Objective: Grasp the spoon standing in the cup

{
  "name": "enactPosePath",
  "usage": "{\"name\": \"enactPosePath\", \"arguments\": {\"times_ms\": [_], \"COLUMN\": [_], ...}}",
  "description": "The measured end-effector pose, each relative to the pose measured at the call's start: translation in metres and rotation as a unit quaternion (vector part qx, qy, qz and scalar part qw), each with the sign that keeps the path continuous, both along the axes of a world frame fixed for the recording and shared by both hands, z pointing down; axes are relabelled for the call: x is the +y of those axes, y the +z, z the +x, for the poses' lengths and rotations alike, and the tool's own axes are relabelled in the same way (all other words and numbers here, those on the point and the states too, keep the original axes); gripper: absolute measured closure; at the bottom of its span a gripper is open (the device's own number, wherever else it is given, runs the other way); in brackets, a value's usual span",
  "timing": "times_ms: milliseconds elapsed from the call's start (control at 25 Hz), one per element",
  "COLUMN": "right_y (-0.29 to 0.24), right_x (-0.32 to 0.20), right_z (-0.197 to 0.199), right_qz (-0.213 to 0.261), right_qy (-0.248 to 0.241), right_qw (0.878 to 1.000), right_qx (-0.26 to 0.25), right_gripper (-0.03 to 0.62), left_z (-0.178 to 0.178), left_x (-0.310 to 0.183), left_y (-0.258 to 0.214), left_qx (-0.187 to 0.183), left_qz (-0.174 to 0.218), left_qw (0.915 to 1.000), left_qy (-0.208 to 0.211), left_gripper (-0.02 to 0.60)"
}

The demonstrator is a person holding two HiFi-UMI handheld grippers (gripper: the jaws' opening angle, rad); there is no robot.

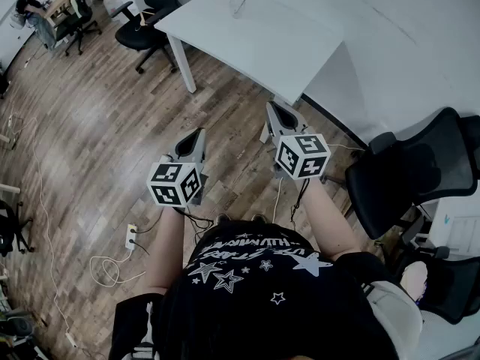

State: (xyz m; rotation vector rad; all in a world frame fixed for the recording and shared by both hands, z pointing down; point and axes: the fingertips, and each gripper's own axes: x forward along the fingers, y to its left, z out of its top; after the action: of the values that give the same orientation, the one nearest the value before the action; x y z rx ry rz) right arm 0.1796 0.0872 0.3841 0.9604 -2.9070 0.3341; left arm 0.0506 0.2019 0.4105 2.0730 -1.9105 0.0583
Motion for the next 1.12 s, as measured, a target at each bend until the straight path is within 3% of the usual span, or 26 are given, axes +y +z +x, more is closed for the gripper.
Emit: {"name": "enactPosePath", "arguments": {"times_ms": [1120], "right_y": [0.021], "right_x": [0.029], "right_z": [-0.041], "right_qz": [-0.048], "right_qy": [0.019], "right_qw": [0.999], "right_qx": [-0.009], "right_gripper": [0.585], "left_z": [-0.052], "left_x": [0.037], "left_y": [0.011], "left_qx": [0.030], "left_qz": [-0.003], "left_qw": [0.9994], "left_qy": [-0.015], "left_gripper": [0.575]}}
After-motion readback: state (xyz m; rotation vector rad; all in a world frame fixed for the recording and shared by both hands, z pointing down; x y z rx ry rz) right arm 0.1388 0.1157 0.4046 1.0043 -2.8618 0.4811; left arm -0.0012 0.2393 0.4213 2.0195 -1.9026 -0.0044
